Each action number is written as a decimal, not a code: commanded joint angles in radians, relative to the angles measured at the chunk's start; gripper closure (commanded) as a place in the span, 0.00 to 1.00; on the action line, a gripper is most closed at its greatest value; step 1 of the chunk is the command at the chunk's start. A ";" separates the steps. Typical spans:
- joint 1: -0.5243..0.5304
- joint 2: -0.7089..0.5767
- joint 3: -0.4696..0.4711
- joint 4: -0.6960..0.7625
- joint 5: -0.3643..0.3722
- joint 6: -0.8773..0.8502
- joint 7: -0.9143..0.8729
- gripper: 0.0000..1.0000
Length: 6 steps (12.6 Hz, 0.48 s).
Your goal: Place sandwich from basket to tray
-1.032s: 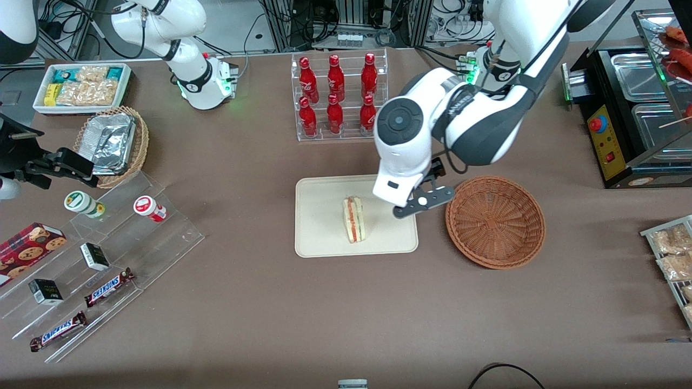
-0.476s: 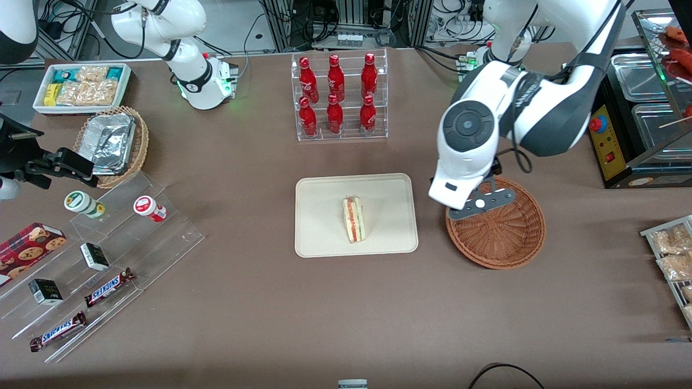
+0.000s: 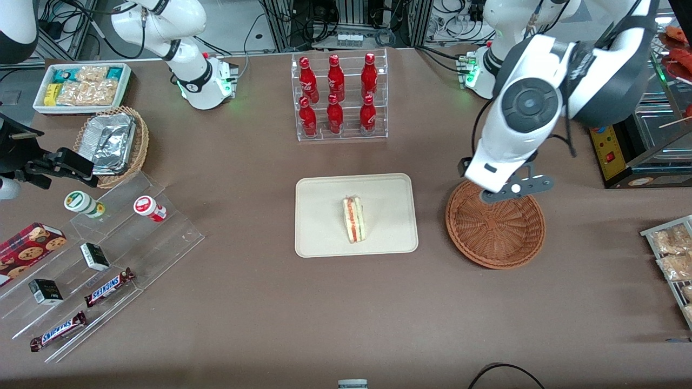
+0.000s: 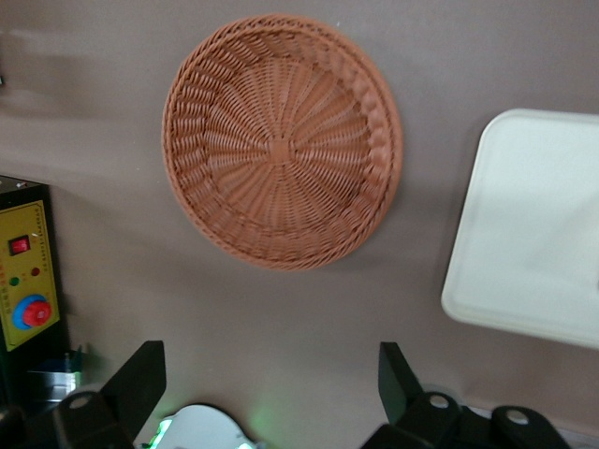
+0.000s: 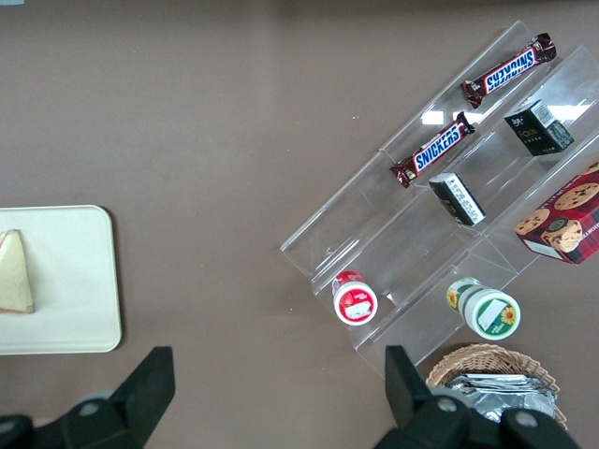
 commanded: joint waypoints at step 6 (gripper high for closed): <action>-0.015 -0.199 0.272 -0.079 -0.137 -0.110 0.418 0.00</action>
